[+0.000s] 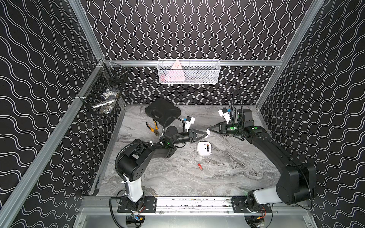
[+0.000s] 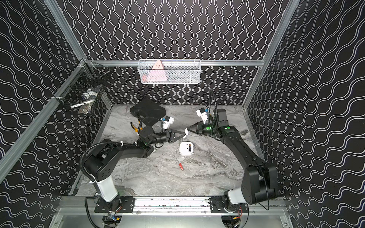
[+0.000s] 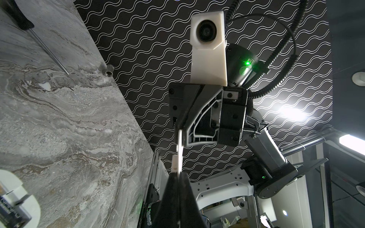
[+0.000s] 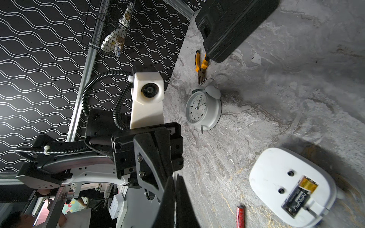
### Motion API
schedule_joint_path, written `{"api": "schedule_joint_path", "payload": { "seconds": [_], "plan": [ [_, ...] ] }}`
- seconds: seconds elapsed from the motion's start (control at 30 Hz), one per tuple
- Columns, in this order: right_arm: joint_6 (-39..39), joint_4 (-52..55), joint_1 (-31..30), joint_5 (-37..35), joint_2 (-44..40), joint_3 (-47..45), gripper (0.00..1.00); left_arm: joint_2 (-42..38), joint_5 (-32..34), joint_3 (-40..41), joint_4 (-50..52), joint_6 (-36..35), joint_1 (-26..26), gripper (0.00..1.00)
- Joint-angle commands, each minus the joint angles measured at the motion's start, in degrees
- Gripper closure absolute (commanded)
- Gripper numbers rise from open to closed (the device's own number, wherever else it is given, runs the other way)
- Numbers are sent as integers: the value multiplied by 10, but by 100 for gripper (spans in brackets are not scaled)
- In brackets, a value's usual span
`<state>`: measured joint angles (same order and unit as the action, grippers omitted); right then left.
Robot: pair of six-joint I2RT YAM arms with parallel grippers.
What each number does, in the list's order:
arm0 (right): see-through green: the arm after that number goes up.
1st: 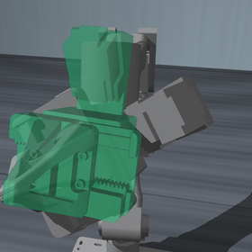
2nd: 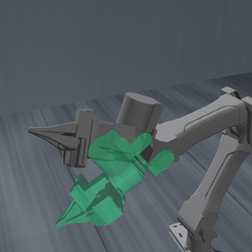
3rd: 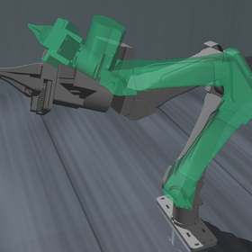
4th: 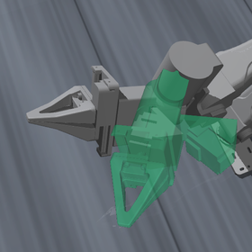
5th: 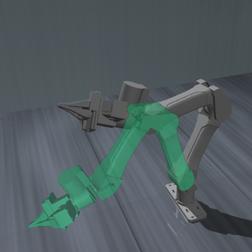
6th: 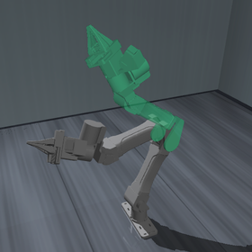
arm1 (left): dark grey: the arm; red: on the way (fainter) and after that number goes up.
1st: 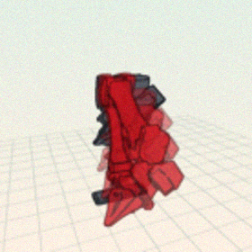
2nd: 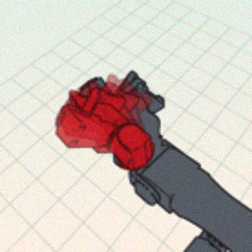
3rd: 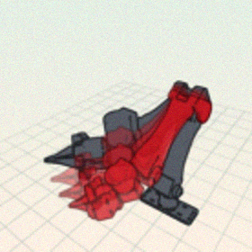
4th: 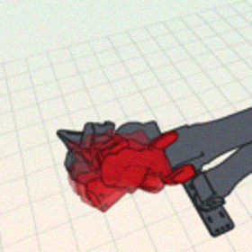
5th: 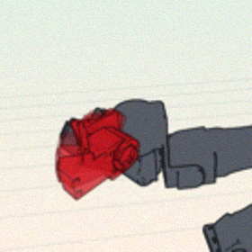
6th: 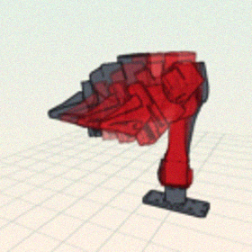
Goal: Insert the battery into the alarm
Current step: Install the cover on the alarm.
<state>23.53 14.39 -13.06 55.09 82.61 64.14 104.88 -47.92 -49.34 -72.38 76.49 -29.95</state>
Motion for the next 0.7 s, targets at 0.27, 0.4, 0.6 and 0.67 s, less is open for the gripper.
{"api": "schedule_joint_path", "payload": {
  "seconds": [0.27,0.4,0.6,0.67],
  "plan": [
    [146,-168,-1,-90,-67,-83,57,15,49,21,-108,68,8,100],
    [196,-197,-1,-106,-83,-104,65,15,65,25,-100,63,9,100],
    [206,-191,-24,-87,-64,-101,71,22,77,23,-109,70,10,100],
    [205,-193,-33,-87,-59,-101,71,19,78,25,-107,69,9,100]
  ]
}}
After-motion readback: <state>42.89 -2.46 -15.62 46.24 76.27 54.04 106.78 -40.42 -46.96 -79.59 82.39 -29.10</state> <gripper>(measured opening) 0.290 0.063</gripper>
